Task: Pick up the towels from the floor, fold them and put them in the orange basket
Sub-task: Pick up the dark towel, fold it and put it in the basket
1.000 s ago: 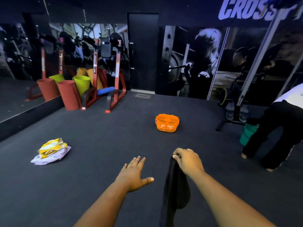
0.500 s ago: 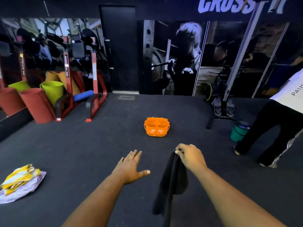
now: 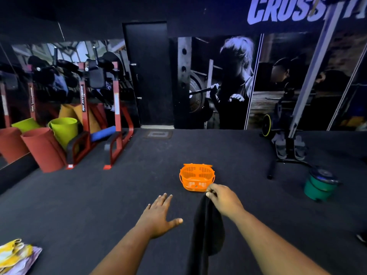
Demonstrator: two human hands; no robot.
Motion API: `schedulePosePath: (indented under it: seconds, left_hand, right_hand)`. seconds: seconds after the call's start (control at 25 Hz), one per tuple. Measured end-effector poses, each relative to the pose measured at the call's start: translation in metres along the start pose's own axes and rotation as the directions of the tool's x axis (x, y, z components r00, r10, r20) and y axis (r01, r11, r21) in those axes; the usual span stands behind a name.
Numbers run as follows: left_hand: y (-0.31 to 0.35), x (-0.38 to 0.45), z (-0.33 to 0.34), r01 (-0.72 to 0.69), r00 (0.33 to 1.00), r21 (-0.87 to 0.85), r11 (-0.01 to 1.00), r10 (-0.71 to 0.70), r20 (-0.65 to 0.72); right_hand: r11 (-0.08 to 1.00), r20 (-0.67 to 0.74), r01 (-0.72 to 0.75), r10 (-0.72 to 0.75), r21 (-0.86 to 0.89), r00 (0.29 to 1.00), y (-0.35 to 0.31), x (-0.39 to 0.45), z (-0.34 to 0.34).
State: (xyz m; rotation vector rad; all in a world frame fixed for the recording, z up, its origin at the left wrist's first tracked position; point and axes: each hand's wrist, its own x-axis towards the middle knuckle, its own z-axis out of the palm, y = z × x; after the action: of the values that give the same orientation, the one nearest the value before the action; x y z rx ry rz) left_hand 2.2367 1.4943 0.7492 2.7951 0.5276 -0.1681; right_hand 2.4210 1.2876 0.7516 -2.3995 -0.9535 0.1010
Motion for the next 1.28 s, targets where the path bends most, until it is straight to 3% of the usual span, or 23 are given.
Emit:
schedulePosePath:
  seconds: [0.2,0.48,0.72,0.96,1.12,1.28]
  left_hand:
    - [-0.026,0.094,-0.002,0.031,0.999,-0.056,0.998,-0.029,0.038]
    - [-0.081,0.262,-0.025,-0.033,0.997,-0.03,0.999,0.035,0.062]
    - [-0.101,0.396,-0.076,-0.22,0.972,-0.123,0.968,0.227,0.053]
    - [-0.052,0.481,-0.091,-0.394,0.904,-0.282,0.875,0.424,0.054]
    - [-0.034,0.543,-0.113,-0.367,0.927,-0.159,0.917,0.375,0.021]
    - [-0.033,0.59,-0.124,-0.337,0.941,-0.268,0.903,0.324,-0.095]
  right_hand:
    - [1.0,0.058,0.009,-0.008,-0.023,0.998,0.018,0.102,0.01]
    - [0.997,0.108,0.013,-0.004,-0.079,0.994,0.03,0.239,0.021]
    - [0.997,0.125,0.079,-0.079,0.005,0.989,0.014,0.335,0.004]
    - [0.979,0.116,0.198,-0.201,0.041,0.973,0.037,0.4,0.001]
    - [0.985,0.082,0.173,-0.172,0.001,0.982,0.076,0.469,-0.014]
    - [0.987,0.25,0.153,-0.138,-0.041,0.958,0.134,0.517,0.003]
